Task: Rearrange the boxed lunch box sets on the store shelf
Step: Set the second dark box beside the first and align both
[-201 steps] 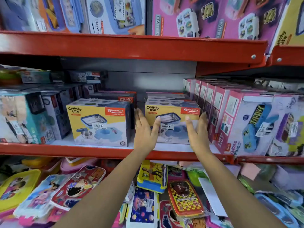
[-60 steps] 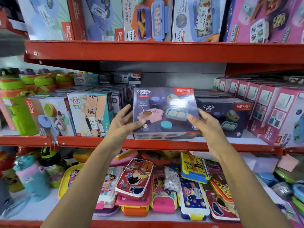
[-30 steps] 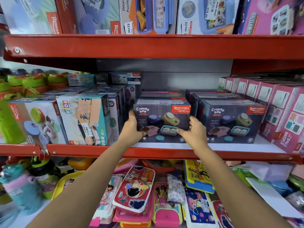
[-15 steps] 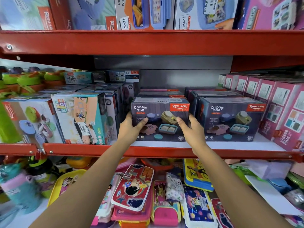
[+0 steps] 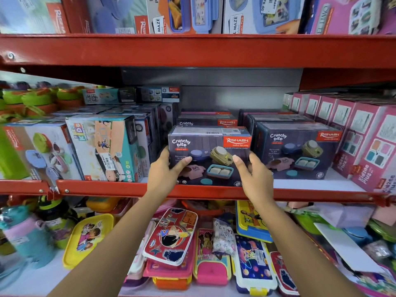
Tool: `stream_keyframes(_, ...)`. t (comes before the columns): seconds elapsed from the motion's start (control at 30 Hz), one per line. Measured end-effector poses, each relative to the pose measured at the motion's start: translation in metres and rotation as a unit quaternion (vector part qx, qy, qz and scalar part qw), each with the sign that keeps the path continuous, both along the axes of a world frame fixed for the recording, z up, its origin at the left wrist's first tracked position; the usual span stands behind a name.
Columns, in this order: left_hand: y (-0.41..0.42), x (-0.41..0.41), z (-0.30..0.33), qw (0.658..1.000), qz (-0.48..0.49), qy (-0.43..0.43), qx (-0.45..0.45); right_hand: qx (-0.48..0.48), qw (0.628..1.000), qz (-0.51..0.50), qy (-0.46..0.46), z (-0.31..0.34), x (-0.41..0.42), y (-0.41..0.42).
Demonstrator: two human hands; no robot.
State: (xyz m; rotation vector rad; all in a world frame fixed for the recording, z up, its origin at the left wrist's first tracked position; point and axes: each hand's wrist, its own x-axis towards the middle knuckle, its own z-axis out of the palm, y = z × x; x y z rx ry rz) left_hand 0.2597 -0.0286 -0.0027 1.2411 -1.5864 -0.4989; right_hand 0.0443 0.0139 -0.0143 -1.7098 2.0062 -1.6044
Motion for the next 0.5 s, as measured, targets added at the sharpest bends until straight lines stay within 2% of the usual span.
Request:
stream_keyframes(0.37,0.012,0.005,-0.002,0.999,-0.012,0.04,0.017,0.003,1.0,0.005,-0.002,0.004,0.003,0.019)
stream_keyframes(0.5,0.02,-0.01,-0.02,0.999,0.003,0.02,0.025,0.022,0.999,0.0,0.041,-0.012,-0.002,0.027)
